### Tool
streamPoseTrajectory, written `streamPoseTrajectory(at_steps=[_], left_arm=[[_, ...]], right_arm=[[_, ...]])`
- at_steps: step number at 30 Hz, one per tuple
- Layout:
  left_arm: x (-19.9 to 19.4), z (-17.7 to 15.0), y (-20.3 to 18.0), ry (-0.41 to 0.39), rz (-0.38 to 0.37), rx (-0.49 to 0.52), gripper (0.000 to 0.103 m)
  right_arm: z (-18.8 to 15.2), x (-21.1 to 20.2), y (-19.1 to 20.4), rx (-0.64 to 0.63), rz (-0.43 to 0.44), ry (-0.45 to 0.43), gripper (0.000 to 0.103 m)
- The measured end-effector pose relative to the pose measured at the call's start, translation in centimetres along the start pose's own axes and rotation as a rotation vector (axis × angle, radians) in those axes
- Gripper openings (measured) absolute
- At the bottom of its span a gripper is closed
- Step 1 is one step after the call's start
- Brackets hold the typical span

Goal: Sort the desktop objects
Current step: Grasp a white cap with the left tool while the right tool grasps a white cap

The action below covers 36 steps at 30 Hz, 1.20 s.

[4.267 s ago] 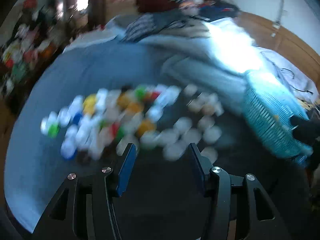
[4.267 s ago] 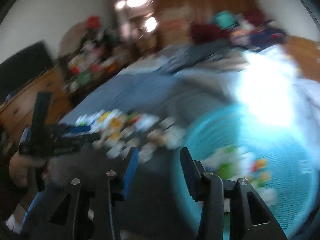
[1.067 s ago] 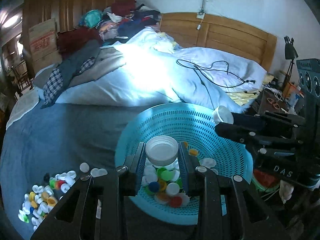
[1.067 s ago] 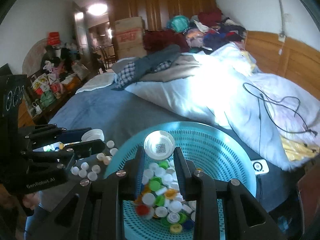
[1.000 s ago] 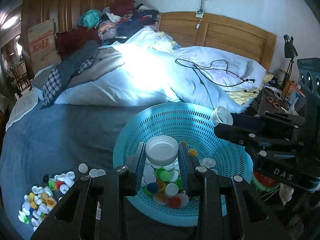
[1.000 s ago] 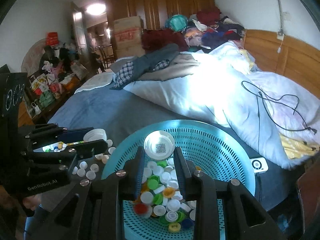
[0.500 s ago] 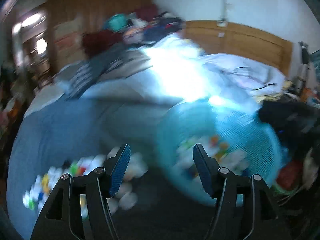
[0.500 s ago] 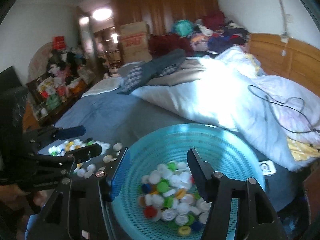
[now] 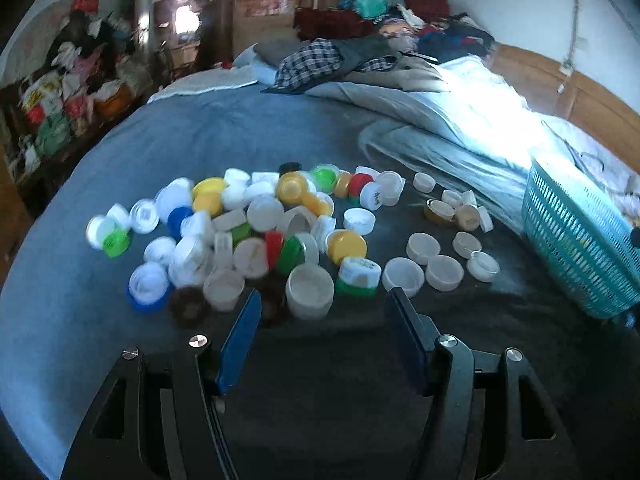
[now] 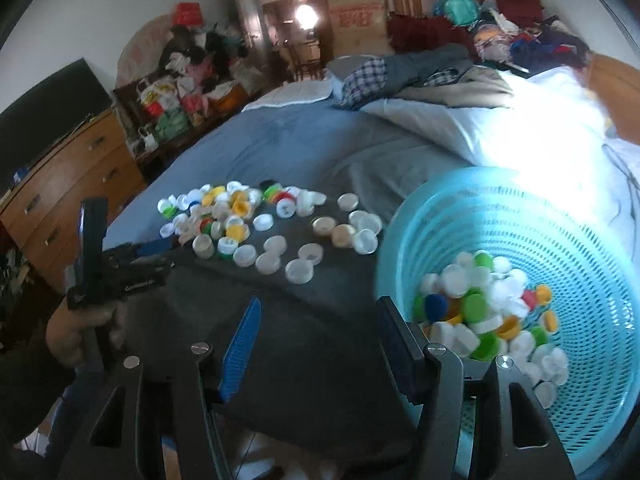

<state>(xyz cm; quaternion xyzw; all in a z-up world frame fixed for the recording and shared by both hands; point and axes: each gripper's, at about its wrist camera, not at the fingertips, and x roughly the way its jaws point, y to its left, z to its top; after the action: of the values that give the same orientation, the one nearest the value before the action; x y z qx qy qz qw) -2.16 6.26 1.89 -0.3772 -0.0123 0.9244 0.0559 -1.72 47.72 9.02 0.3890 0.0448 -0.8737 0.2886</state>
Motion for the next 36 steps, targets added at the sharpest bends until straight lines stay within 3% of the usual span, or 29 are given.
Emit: streamPoseTrajectory(at_steps=[4, 5, 6, 7, 11, 14, 17, 22, 27, 36], left_arm=[[2.3, 0.3, 0.7, 0.034, -0.018, 0.003, 0.056], [2.7, 0.4, 0.9, 0.039, -0.020, -0.001, 0.047], [3.0, 0.6, 1.0, 0.048, -0.028, -0.006, 0.028], [3.0, 0.6, 1.1, 0.055, -0.028, -0.005, 0.026], [2.2, 0.6, 1.3, 0.039, -0.044, -0.008, 0.026], [-1.4, 1.0, 1.2, -0.058, -0.088, -0.024, 0.026], [-3.6, 0.7, 1.9, -0.098, -0.105, -0.043, 0.026], [-4.2, -1.8, 3.3, -0.025, -0.067, -0.084, 0.026], [-4.0, -3.2, 3.4, 0.008, -0.075, -0.118, 0.026], [-4.1, -2.3, 3.0, 0.007, -0.108, -0.114, 0.026]], right_arm=[[-0.2, 1.1, 0.1, 0.007, -0.002, 0.026, 0.064], [-0.4, 1.3, 0.1, 0.009, -0.002, 0.032, 0.064], [-0.4, 1.5, 0.0, 0.009, -0.003, 0.038, 0.064], [-0.4, 1.7, 0.2, 0.007, -0.003, 0.046, 0.064], [-0.7, 2.3, 0.5, 0.008, 0.002, 0.061, 0.060], [-0.7, 2.7, 0.5, 0.011, 0.010, 0.065, 0.060], [-0.8, 3.0, 0.8, 0.004, 0.024, 0.069, 0.060], [-0.9, 4.5, 1.5, 0.005, 0.068, 0.074, 0.059], [-0.6, 8.9, 3.3, -0.032, 0.077, 0.093, 0.045], [1.1, 16.0, 3.0, 0.013, -0.018, 0.114, 0.045]])
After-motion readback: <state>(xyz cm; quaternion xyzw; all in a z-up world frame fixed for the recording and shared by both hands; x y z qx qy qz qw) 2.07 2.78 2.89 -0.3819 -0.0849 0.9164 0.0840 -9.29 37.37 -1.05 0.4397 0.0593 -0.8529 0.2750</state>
